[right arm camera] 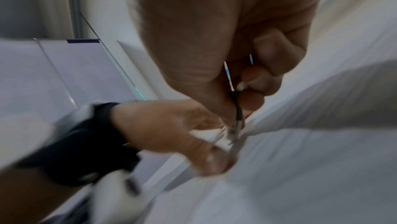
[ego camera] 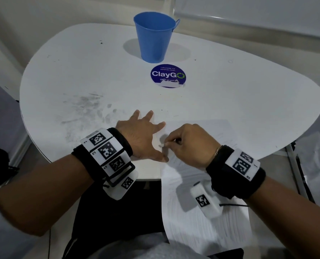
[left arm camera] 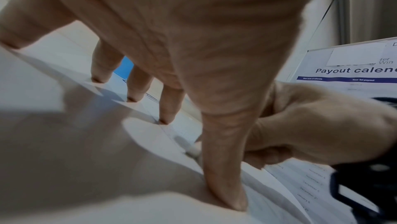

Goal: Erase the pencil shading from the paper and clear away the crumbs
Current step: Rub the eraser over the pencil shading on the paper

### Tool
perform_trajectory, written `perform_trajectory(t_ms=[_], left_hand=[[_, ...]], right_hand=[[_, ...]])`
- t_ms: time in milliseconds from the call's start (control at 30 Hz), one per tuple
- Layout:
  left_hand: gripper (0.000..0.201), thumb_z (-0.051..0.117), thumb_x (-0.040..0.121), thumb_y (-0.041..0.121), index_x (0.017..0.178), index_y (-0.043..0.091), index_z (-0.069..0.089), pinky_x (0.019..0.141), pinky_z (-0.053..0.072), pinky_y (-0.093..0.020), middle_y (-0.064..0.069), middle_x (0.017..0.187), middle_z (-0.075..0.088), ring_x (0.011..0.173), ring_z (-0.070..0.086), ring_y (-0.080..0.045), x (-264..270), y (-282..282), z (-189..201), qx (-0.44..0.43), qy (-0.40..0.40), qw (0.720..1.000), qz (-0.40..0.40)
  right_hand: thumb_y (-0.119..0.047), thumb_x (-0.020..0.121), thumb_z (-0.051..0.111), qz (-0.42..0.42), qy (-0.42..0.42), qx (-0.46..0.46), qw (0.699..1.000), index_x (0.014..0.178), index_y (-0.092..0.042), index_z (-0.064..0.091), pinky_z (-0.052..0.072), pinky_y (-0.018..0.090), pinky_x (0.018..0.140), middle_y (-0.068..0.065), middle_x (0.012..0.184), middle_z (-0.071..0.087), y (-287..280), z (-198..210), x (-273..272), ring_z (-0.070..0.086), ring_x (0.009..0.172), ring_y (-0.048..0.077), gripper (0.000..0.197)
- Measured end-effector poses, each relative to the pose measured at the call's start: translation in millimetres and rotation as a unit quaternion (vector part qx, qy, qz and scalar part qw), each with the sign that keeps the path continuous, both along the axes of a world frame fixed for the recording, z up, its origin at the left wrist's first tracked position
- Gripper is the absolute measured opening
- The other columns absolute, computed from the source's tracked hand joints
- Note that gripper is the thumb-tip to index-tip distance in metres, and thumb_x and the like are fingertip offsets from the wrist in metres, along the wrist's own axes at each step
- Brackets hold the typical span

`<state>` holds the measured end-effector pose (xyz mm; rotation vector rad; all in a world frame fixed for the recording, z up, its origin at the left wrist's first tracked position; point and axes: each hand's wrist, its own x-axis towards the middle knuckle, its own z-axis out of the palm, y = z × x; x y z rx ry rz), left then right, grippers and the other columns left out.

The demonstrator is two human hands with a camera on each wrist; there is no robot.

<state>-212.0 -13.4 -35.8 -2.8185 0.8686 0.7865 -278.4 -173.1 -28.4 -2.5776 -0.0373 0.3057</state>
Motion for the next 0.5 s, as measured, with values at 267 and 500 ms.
perform_trajectory(t_ms=[267, 500], left_hand=[[0.113, 0.056, 0.067, 0.092, 0.157, 0.048, 0.002, 0.114, 0.034, -0.058, 0.007, 0.169, -0.008, 0.155, -0.006, -0.029, -0.5, -0.1, 1.0, 0.000, 0.000, 1.000, -0.001], [0.113, 0.055, 0.068, 0.091, 0.157, 0.048, 0.002, 0.114, 0.034, -0.057, 0.007, 0.169, -0.007, 0.155, -0.005, -0.029, -0.3, 0.4, 0.6, -0.002, -0.002, 1.000, -0.004]], right_hand=[[-0.022, 0.092, 0.061, -0.001, 0.005, 0.006, 1.000, 0.083, -0.028, 0.080, 0.036, 0.012, 0.060, -0.032, 0.062, 0.062, 3.5, 3.0, 4.0, 0.054, 0.059, -0.004, 0.021], [-0.023, 0.093, 0.061, 0.007, 0.013, -0.011, 1.000, 0.089, -0.027, 0.080, 0.033, 0.013, 0.056, -0.031, 0.050, 0.054, 5.5, 6.1, 3.2, 0.052, 0.053, -0.003, 0.020]])
